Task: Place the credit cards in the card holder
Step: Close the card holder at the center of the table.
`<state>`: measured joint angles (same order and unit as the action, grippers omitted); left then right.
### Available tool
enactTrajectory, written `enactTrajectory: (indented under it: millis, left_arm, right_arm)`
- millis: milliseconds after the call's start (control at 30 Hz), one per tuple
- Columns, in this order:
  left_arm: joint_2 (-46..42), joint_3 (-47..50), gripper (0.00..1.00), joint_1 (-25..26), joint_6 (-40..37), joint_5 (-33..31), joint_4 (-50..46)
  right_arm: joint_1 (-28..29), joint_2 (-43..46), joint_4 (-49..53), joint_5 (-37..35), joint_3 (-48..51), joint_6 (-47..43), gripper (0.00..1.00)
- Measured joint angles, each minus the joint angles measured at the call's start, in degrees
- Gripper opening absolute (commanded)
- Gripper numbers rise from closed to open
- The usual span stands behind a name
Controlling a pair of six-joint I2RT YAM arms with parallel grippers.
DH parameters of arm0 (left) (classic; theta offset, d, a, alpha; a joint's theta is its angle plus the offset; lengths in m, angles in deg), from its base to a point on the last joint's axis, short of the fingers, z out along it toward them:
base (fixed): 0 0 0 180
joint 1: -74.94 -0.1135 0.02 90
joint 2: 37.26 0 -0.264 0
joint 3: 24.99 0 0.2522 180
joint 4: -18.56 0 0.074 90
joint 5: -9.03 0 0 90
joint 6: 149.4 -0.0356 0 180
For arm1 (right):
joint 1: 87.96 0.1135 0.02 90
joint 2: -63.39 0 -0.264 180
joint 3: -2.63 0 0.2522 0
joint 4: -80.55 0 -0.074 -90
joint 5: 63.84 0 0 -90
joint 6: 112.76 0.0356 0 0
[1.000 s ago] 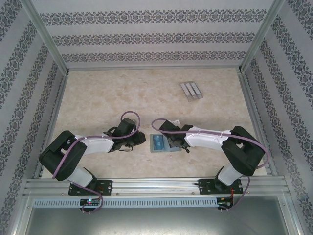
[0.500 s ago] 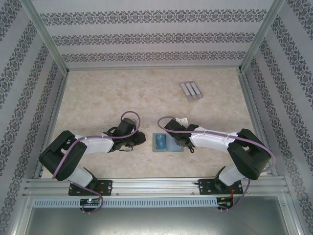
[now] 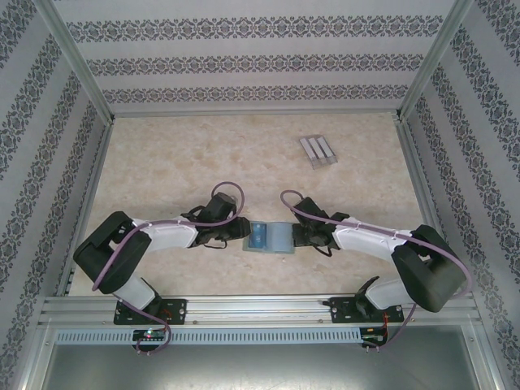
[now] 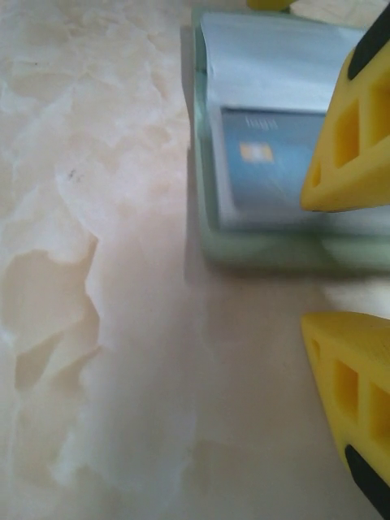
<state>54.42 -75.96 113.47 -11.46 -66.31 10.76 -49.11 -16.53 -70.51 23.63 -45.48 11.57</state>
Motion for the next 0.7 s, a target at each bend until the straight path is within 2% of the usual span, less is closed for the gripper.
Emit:
enactTrajectory:
  millis: [267,533,700]
  left_arm:
    - [-0.55,-1.64,0.36,2.69,-0.02,-3.28,-1.92]
    - [-3.13,-4.96,0.36,8.81,-0.66,-5.05,-11.17]
    - [-4.61,-6.86,0.36,10.93,-0.81,-5.75,-12.04]
  right_arm:
    - [-0.22,-2.01,-4.57,6.64,0.02,0.04,0.07]
    - [0.81,-4.09,-6.93,8.09,-0.76,0.31,0.07]
    - [1.46,-5.55,-9.11,9.55,-1.31,0.92,0.08]
